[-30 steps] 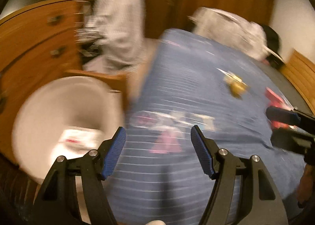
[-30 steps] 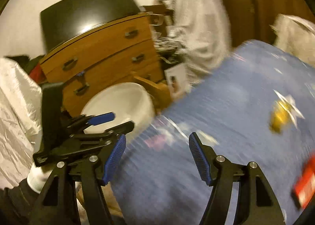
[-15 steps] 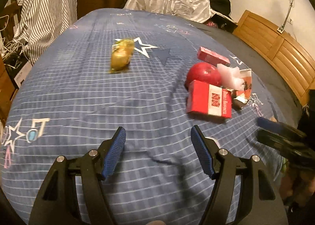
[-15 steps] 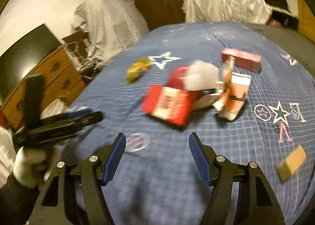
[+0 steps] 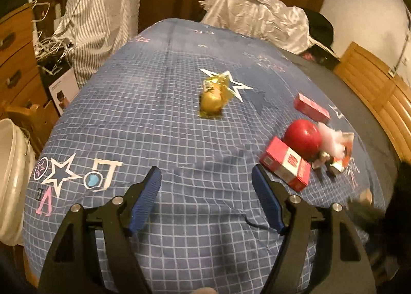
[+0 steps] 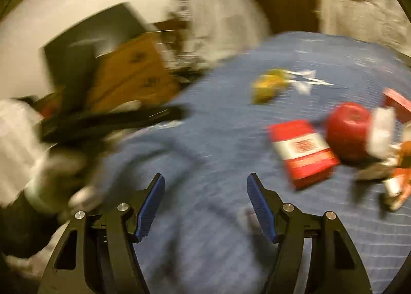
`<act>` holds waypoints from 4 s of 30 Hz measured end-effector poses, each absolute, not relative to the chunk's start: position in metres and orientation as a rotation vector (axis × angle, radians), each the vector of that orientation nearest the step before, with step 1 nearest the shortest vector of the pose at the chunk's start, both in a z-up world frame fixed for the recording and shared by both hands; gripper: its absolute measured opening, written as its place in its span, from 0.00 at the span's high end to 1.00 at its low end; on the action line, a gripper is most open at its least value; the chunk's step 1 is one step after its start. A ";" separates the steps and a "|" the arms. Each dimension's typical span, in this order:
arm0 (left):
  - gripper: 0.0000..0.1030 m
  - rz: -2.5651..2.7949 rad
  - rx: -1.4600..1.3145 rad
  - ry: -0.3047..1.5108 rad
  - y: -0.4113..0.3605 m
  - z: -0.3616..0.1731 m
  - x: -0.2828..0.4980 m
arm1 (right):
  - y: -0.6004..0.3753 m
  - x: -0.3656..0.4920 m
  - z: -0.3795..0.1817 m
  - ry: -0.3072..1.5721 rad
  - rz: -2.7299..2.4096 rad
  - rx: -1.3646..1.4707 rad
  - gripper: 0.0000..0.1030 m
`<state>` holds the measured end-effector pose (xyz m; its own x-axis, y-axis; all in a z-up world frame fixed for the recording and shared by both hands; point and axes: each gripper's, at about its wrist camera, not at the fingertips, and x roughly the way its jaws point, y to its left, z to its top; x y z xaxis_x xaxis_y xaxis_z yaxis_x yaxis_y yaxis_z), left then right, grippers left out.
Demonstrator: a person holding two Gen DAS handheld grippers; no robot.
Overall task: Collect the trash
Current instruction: 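Grasp the red cigarette box with right tool while left tool grasps the beige block, then carry the beige block and red cigarette box in both tools to the bucket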
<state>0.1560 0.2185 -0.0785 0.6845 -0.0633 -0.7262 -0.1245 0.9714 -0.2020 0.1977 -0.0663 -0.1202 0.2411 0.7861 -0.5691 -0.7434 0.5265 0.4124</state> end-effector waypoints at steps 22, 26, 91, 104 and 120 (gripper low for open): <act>0.32 -0.079 -0.212 0.954 0.172 -0.128 0.162 | -0.014 0.302 -0.150 0.870 0.681 -0.346 0.48; 0.29 -0.110 -0.185 0.959 0.159 -0.136 0.151 | -0.040 0.268 -0.139 0.864 0.739 -0.300 0.75; 0.74 -0.677 0.257 0.941 -0.177 -0.156 0.188 | -0.401 0.201 -0.155 0.776 0.239 0.211 0.75; 0.74 -0.362 0.094 0.787 -0.089 -0.118 0.152 | -0.324 0.206 -0.145 0.673 0.241 0.151 0.76; 0.74 -0.171 0.008 0.642 -0.030 -0.083 0.120 | -0.283 0.173 -0.098 0.525 0.301 0.090 0.76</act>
<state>0.1201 -0.0303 -0.0834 0.7873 -0.1559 -0.5965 0.1609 0.9859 -0.0454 0.1726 -0.2831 -0.0978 0.8226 0.3052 -0.4797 -0.2592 0.9522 0.1613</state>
